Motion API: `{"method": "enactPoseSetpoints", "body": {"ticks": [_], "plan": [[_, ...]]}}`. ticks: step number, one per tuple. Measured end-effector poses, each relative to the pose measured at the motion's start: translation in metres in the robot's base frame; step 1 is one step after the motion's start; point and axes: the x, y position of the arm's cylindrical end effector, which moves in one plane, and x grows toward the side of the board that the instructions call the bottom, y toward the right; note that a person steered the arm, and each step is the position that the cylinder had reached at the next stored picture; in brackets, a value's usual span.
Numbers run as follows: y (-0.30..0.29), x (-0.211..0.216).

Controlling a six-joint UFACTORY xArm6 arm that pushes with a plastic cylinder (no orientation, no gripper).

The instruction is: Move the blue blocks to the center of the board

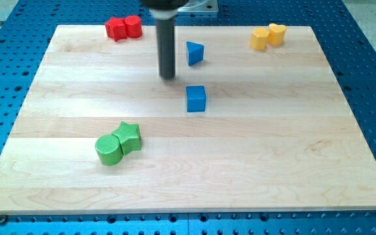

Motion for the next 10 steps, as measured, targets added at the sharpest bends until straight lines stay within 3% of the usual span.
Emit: {"method": "enactPoseSetpoints", "body": {"ticks": [1,2,3,5,10], "plan": [[-0.034,-0.051],[0.013,-0.108],[0.083,-0.096],[0.049,0.013],[0.052,0.013]]}}
